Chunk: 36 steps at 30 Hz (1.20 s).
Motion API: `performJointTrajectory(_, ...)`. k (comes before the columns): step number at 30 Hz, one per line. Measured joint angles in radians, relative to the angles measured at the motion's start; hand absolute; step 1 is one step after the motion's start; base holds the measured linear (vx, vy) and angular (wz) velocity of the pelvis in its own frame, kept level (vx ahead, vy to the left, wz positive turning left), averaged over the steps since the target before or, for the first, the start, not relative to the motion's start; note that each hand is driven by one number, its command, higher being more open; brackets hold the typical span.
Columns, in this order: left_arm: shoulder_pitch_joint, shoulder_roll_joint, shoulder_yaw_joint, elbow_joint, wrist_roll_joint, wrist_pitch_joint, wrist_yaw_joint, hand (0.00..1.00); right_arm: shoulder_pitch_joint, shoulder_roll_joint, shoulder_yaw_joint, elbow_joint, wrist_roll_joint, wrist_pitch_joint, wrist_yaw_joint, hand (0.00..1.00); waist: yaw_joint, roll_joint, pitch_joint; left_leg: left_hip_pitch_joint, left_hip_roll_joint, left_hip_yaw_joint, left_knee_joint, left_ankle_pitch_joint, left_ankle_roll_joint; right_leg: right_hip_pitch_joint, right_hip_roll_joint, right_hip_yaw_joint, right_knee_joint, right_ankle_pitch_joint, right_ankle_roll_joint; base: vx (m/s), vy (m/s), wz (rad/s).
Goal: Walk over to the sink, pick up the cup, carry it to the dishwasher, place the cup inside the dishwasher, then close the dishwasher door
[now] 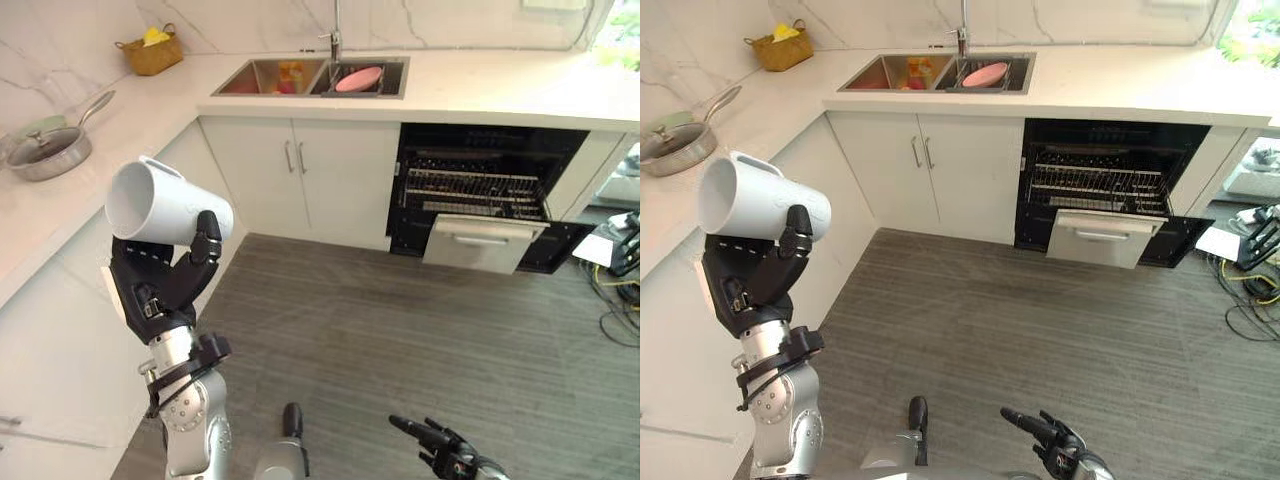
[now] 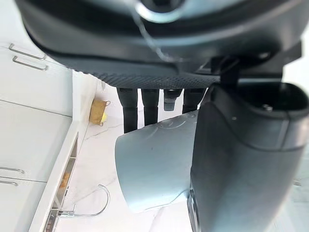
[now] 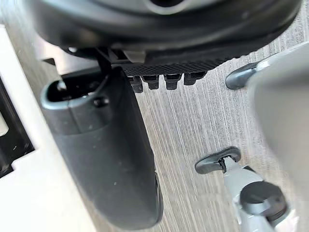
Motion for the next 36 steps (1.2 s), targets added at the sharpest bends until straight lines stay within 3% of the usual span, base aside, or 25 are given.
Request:
performJointTrajectory(1,-0.004,0.005,0.016,0.002,0.0,-0.001,0.001,0.0,-0.003,0.014,-0.008,0.015,-0.003,0.002,-0.008,1.0,-0.007,-0.028,0.003,-0.001,-0.024,0.038,0.081,-0.07,0.022,0.001,-0.039,0.018,0.048,-0.02,0.022,0.48,0.3,-0.71)
performJointTrajectory(4,-0.02,0.01,0.017,0.002,-0.003,0.0,-0.003,0.0,0.019,0.029,-0.03,0.016,-0.003,0.002,-0.02,1.0,-0.02,-0.043,-0.007,0.02,-0.041,0.079,0.194,-0.208,0.05,-0.009,-0.08,-0.022,0.181,-0.021,0.035,0.39,0.269,-0.43)
performJointTrajectory(5,-0.032,0.015,0.018,0.001,-0.004,0.001,-0.006,0.0,0.032,0.04,-0.051,0.021,0.004,0.002,-0.034,1.0,-0.019,-0.056,-0.003,0.075,-0.058,0.109,0.184,-0.25,0.055,-0.054,-0.117,-0.082,0.33,-0.013,0.081,0.33,0.259,-0.66)
performJointTrajectory(6,-0.034,0.028,0.019,-0.001,-0.003,0.003,-0.002,0.0,0.039,0.05,-0.058,0.028,0.004,0.001,-0.039,1.0,-0.02,-0.077,-0.003,0.15,-0.083,0.145,0.139,-0.279,0.068,-0.13,-0.177,-0.133,0.524,0.045,0.168,0.31,0.253,-0.73)
performJointTrajectory(7,-0.033,0.04,0.017,-0.001,-0.001,0.003,0.002,0.0,0.051,0.054,-0.057,0.028,0.005,0.001,-0.039,1.0,-0.02,-0.08,-0.006,0.186,-0.094,0.159,0.106,-0.283,0.074,-0.169,-0.192,-0.119,0.613,0.103,0.187,0.28,0.241,-0.54)
performJointTrajectory(8,-0.034,0.071,0.005,-0.006,0.005,0.004,0.013,0.0,0.077,0.055,-0.057,0.024,0.0,-0.002,-0.028,1.0,-0.033,-0.08,-0.02,0.241,-0.101,0.161,0.052,-0.287,0.083,-0.247,-0.183,-0.089,0.759,0.166,0.178,0.3,0.204,-0.22)
performJointTrajectory(10,-0.044,0.105,-0.009,-0.018,0.007,0.001,0.027,0.0,0.086,0.069,-0.073,0.001,0.002,-0.011,-0.015,1.0,-0.066,-0.082,-0.029,0.313,-0.095,0.161,-0.011,-0.285,0.098,-0.36,-0.147,-0.123,0.849,0.111,0.139,0.41,0.147,-0.02)
performJointTrajectory(12,-0.06,0.106,-0.017,-0.018,0.006,0.003,0.028,0.0,0.078,0.077,-0.087,-0.003,0.002,-0.017,-0.009,1.0,-0.09,-0.078,-0.027,0.376,-0.069,0.158,-0.051,-0.285,0.086,-0.435,-0.111,-0.222,0.759,0.03,0.097,0.45,0.024,0.09)
performJointTrajectory(13,-0.065,0.104,-0.019,-0.017,0.001,0.004,0.025,0.0,0.075,0.077,-0.087,-0.005,0.002,-0.014,-0.01,1.0,-0.097,-0.077,-0.027,0.386,-0.061,0.157,-0.057,-0.287,0.083,-0.447,-0.101,-0.25,0.701,0.02,0.08,0.42,-0.026,0.19)
performJointTrajectory(14,-0.078,0.099,-0.025,-0.014,-0.002,0.009,0.016,0.0,0.073,0.08,-0.087,-0.017,0.002,-0.002,-0.015,1.0,-0.103,-0.078,-0.027,0.398,-0.045,0.153,-0.056,-0.29,0.077,-0.467,-0.087,-0.306,0.541,0.016,0.059,0.34,-0.039,0.16)
performJointTrajectory(15,-0.082,0.097,-0.03,-0.014,-0.004,0.011,0.014,0.0,0.072,0.08,-0.086,-0.021,0.002,0.002,-0.018,1.0,-0.103,-0.078,-0.027,0.407,-0.041,0.152,-0.055,-0.293,0.071,-0.473,-0.084,-0.331,0.461,0.029,0.047,0.56,-0.097,0.12)
performJointTrajectory(16,-0.083,0.099,-0.041,-0.014,-0.019,0.011,0.008,0.0,0.075,0.081,-0.083,-0.027,0.002,0.017,-0.025,1.0,-0.103,-0.086,-0.031,0.439,-0.048,0.156,-0.052,-0.32,0.04,-0.47,-0.087,-0.382,0.255,0.145,0.014,0.51,-0.103,0.0)
performJointTrajectory(17,-0.083,0.101,-0.042,-0.014,-0.02,0.01,0.005,0.0,0.08,0.082,-0.077,-0.026,0.002,0.024,-0.032,1.0,-0.103,-0.101,-0.037,0.452,-0.063,0.156,-0.047,-0.338,0.031,-0.467,-0.098,-0.402,0.189,0.257,-0.013,0.62,-0.116,-0.21)
performJointTrajectory(18,-0.08,0.076,-0.04,0.0,-0.02,0.007,-0.002,0.0,0.067,0.064,-0.088,-0.019,0.004,0.035,-0.039,1.0,-0.097,-0.063,-0.037,0.477,-0.04,0.163,-0.017,-0.39,0.01,-0.463,-0.084,-0.435,0.22,0.24,-0.124,0.49,-0.089,-0.41)
performJointTrajectory(19,-0.079,0.059,-0.046,0.005,-0.019,0.009,-0.002,0.0,0.051,0.04,-0.085,-0.014,0.001,0.048,-0.044,1.0,-0.099,-0.027,-0.036,0.475,-0.009,0.18,0.021,-0.401,0.004,-0.447,-0.047,-0.429,0.212,0.223,-0.129,0.45,-0.084,-0.47)
performJointTrajectory(22,-0.098,0.061,-0.083,0.005,-0.011,0.008,-0.001,0.0,0.031,0.034,-0.084,-0.006,0.002,0.073,-0.06,1.0,-0.1,-0.016,-0.025,0.442,0.033,0.185,0.163,-0.4,0.005,-0.406,0.001,-0.411,0.177,0.176,-0.125,0.31,-0.113,-0.31)
performJointTrajectory(23,-0.098,0.06,-0.101,0.006,0.008,0.008,0.002,0.0,0.038,0.031,-0.08,-0.004,0.002,0.079,-0.062,1.0,-0.1,-0.012,-0.022,0.388,0.064,0.181,0.329,-0.389,0.001,-0.372,0.022,-0.403,0.157,0.159,-0.117,0.28,-0.092,-0.25)
performJointTrajectory(24,-0.102,0.058,-0.125,0.005,0.023,0.008,0.007,0.0,0.045,0.028,-0.084,-0.014,0.002,0.084,-0.066,1.0,-0.099,0.002,-0.01,0.306,0.107,0.153,0.558,-0.326,-0.019,-0.32,0.046,-0.394,0.13,0.145,-0.12,0.28,-0.074,-0.26)
performJointTrajectory(25,-0.103,0.056,-0.139,0.001,0.027,0.008,0.01,0.0,0.053,0.028,-0.08,-0.022,0.001,0.086,-0.067,1.0,-0.094,0.01,-0.006,0.254,0.127,0.13,0.689,-0.283,-0.028,-0.295,0.059,-0.386,0.117,0.135,-0.131,0.26,-0.022,-0.39)
performJointTrajectory(26,-0.102,0.051,-0.157,-0.01,0.042,0.007,0.018,0.0,0.069,0.023,-0.07,-0.042,0.001,0.09,-0.074,1.0,-0.081,0.018,-0.004,0.153,0.162,0.105,0.893,-0.275,-0.032,-0.264,0.074,-0.363,0.11,0.122,-0.132,0.21,0.016,-0.47)
performJointTrajectory(28,-0.102,0.052,-0.174,-0.014,0.043,0.001,0.019,0.0,0.09,0.02,-0.064,-0.058,0.002,0.086,-0.079,1.0,-0.072,0.008,-0.007,0.043,0.195,0.114,0.975,-0.3,-0.004,-0.219,0.078,-0.338,0.077,0.114,-0.129,0.27,0.042,-0.51)
performJointTrajectory(29,-0.102,0.061,-0.174,-0.013,0.041,-0.004,0.018,0.0,0.09,0.027,-0.062,-0.054,0.002,0.082,-0.087,1.0,-0.061,0.006,-0.012,0.013,0.197,0.145,0.886,-0.324,0.021,-0.199,0.068,-0.306,0.056,0.12,-0.137,0.32,0.075,-0.64)
performJointTrajectory(32,-0.102,0.073,-0.159,-0.013,0.04,-0.013,0.004,0.0,0.077,0.012,-0.042,-0.034,0.005,0.076,-0.113,1.0,-0.053,-0.002,-0.015,0.013,0.15,0.151,0.539,-0.368,0.022,-0.149,0.033,-0.245,-0.007,0.147,-0.09,0.28,0.116,-0.53)
performJointTrajectory(34,-0.102,0.076,-0.153,-0.013,0.035,-0.025,-0.009,0.0,0.033,0.004,-0.026,-0.011,0.017,0.074,-0.15,1.0,-0.046,-0.006,-0.016,0.029,0.064,0.024,0.173,-0.34,0.004,-0.136,-0.011,-0.178,-0.054,0.168,-0.057,0.33,0.216,-0.71)
performJointTrajectory(36,-0.098,0.076,-0.148,-0.013,0.026,-0.025,-0.01,0.0,-0.016,-0.001,-0.026,0.024,0.046,0.079,-0.169,1.0,-0.041,-0.006,-0.015,0.027,0.028,-0.128,0.015,-0.268,0.0,-0.133,-0.035,-0.109,-0.077,0.17,-0.021,0.25,0.272,-1.02)
